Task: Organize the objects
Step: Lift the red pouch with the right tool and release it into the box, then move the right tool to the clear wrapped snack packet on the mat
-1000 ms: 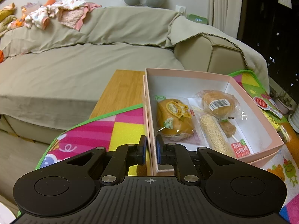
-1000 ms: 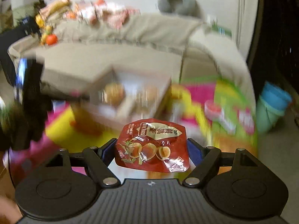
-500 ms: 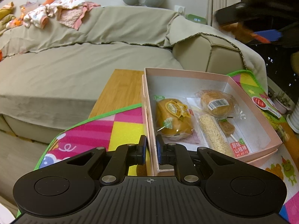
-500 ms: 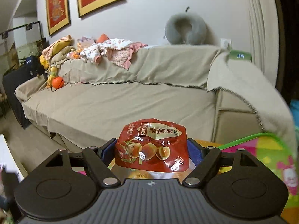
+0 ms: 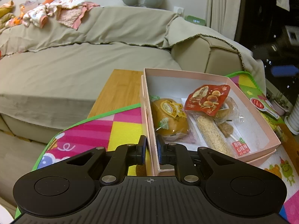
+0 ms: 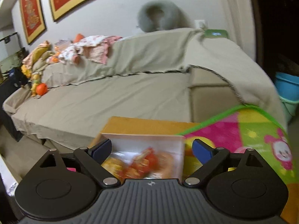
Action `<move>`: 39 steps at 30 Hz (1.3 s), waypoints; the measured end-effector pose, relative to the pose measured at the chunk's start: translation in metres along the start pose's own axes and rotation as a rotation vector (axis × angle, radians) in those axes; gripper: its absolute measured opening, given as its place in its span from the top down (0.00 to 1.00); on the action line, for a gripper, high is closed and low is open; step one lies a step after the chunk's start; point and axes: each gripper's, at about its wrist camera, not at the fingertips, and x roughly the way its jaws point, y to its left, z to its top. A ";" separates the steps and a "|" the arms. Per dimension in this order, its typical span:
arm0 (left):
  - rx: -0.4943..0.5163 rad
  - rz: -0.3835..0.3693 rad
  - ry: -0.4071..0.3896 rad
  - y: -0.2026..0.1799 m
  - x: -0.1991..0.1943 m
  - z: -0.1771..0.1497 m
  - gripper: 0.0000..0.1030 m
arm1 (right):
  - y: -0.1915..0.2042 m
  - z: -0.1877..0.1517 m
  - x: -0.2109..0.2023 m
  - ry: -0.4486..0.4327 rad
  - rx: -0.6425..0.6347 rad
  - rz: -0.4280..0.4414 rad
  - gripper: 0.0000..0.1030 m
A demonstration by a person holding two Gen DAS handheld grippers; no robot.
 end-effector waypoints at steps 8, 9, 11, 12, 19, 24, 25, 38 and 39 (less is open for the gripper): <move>0.002 0.007 0.001 0.000 0.000 -0.001 0.87 | -0.071 -0.024 -0.015 0.046 0.062 -0.123 0.06; 0.003 0.009 0.002 0.000 0.000 0.000 0.87 | -0.077 -0.028 -0.016 0.055 0.070 -0.131 0.06; 0.003 0.013 0.004 0.000 0.002 0.000 0.87 | -0.087 -0.037 -0.015 0.071 0.079 -0.143 0.06; 0.004 0.015 0.005 0.000 0.002 0.000 0.87 | -0.092 -0.040 -0.014 0.078 0.085 -0.144 0.06; 0.014 0.025 0.015 -0.001 0.003 0.000 0.87 | -0.102 -0.046 0.031 0.167 0.204 -0.018 0.42; 0.020 0.027 0.019 -0.002 0.002 0.001 0.87 | -0.086 -0.049 0.069 0.166 0.155 -0.052 0.51; 0.021 0.027 0.020 -0.002 0.002 0.001 0.87 | -0.087 -0.049 0.076 0.181 0.166 -0.045 0.54; 0.018 0.023 0.019 -0.002 0.001 0.000 0.87 | -0.093 -0.086 0.023 0.315 0.021 0.011 0.75; 0.018 0.022 0.019 -0.002 0.001 0.000 0.87 | -0.092 -0.089 0.017 0.323 0.004 0.010 0.75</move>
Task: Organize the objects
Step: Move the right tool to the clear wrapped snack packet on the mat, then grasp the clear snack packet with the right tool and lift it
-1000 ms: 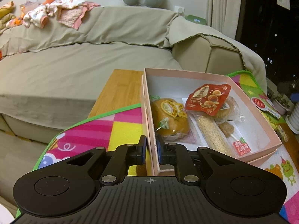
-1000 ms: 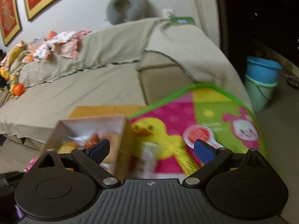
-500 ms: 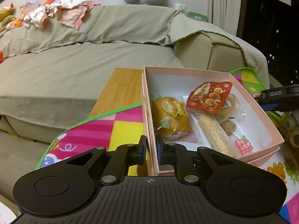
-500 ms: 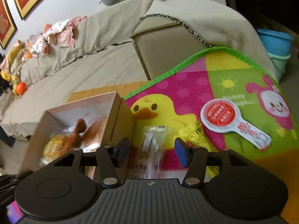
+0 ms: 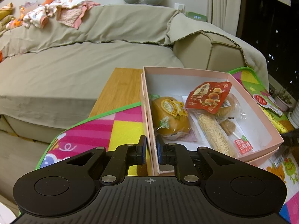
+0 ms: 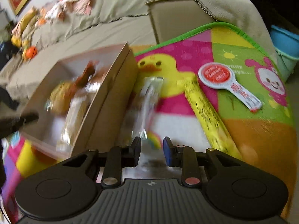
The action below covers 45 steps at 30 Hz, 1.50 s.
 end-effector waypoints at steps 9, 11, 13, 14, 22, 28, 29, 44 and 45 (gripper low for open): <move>0.002 -0.001 0.000 0.001 0.000 0.000 0.87 | -0.012 0.022 -0.005 -0.130 0.123 0.021 0.73; 0.003 -0.001 -0.001 0.001 0.000 0.000 0.87 | -0.008 0.036 0.007 -0.171 0.114 -0.002 0.73; 0.004 -0.003 0.000 0.001 0.000 0.000 0.87 | -0.006 0.052 0.023 -0.199 0.124 -0.045 0.72; 0.005 -0.003 0.000 0.001 0.000 0.000 0.87 | -0.008 0.058 0.031 -0.205 0.148 -0.052 0.72; 0.007 -0.006 0.001 0.001 0.001 0.000 0.87 | -0.001 0.067 0.056 -0.092 0.077 -0.004 0.72; 0.006 -0.010 -0.001 0.002 0.001 0.000 0.86 | 0.008 0.027 0.020 -0.017 -0.016 0.023 0.72; 0.006 -0.011 -0.001 0.002 0.001 0.000 0.86 | 0.009 0.018 0.014 -0.004 -0.010 0.036 0.72; 0.006 -0.011 -0.002 0.002 0.001 0.000 0.86 | 0.056 -0.092 -0.050 -0.053 -0.158 -0.043 0.40; 0.007 -0.010 -0.002 0.002 0.002 0.000 0.86 | 0.058 -0.093 -0.050 -0.057 -0.157 -0.058 0.39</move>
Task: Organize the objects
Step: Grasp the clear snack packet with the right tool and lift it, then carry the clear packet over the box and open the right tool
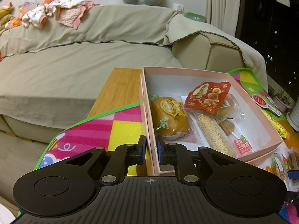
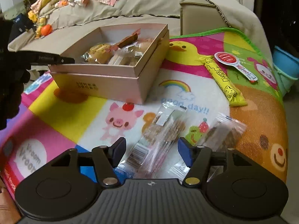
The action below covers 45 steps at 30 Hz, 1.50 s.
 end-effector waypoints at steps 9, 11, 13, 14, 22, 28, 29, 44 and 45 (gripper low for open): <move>0.002 0.003 -0.004 -0.003 0.001 0.000 0.86 | 0.015 0.012 0.016 -0.025 0.005 -0.106 0.44; 0.001 0.003 -0.004 -0.003 0.001 0.001 0.86 | 0.015 0.014 0.012 -0.010 -0.005 -0.080 0.64; -0.002 0.001 -0.007 -0.003 0.001 0.001 0.86 | 0.015 0.015 0.007 0.021 -0.023 -0.079 0.64; -0.001 0.001 -0.008 -0.003 0.001 0.001 0.86 | 0.015 0.014 0.003 0.030 -0.025 -0.076 0.64; -0.001 -0.002 -0.009 -0.002 0.001 0.000 0.86 | 0.020 0.039 -0.071 -0.055 -0.003 -0.040 0.64; -0.001 -0.003 -0.009 -0.003 0.001 0.001 0.86 | 0.046 0.106 -0.135 -0.271 -0.069 0.034 0.64; -0.001 -0.003 -0.008 -0.003 0.001 0.000 0.86 | 0.051 0.118 -0.143 -0.306 -0.074 0.060 0.64; -0.002 -0.009 -0.006 -0.003 0.003 0.000 0.86 | 0.096 0.180 -0.064 -0.280 -0.057 0.195 0.64; -0.002 -0.010 -0.006 -0.003 0.003 0.000 0.86 | 0.096 0.179 -0.054 -0.261 -0.047 0.196 0.64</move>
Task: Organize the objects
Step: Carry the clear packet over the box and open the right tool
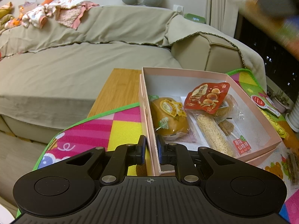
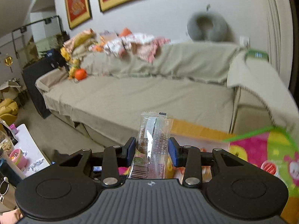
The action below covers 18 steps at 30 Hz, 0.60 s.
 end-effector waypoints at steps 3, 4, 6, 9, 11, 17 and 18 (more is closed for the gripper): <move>0.000 -0.001 0.000 0.000 0.000 0.000 0.86 | -0.004 -0.008 0.021 0.034 0.025 -0.007 0.64; 0.000 -0.001 0.000 0.000 0.000 0.000 0.86 | -0.006 -0.010 0.027 0.035 0.028 -0.014 0.64; 0.001 -0.003 0.000 0.000 0.000 0.000 0.86 | -0.010 -0.014 0.038 0.040 0.043 -0.018 0.63; 0.002 -0.008 -0.001 -0.001 0.000 -0.001 0.85 | -0.015 -0.020 0.049 0.059 0.085 0.004 0.60; 0.002 -0.008 -0.001 -0.003 0.000 0.000 0.85 | -0.017 -0.022 0.052 0.065 0.090 0.003 0.60; 0.002 -0.009 -0.001 -0.002 0.000 0.000 0.85 | -0.033 -0.029 0.040 0.054 0.110 -0.044 0.53; 0.002 -0.009 -0.001 -0.002 0.000 0.000 0.85 | -0.038 -0.031 0.036 0.053 0.113 -0.055 0.50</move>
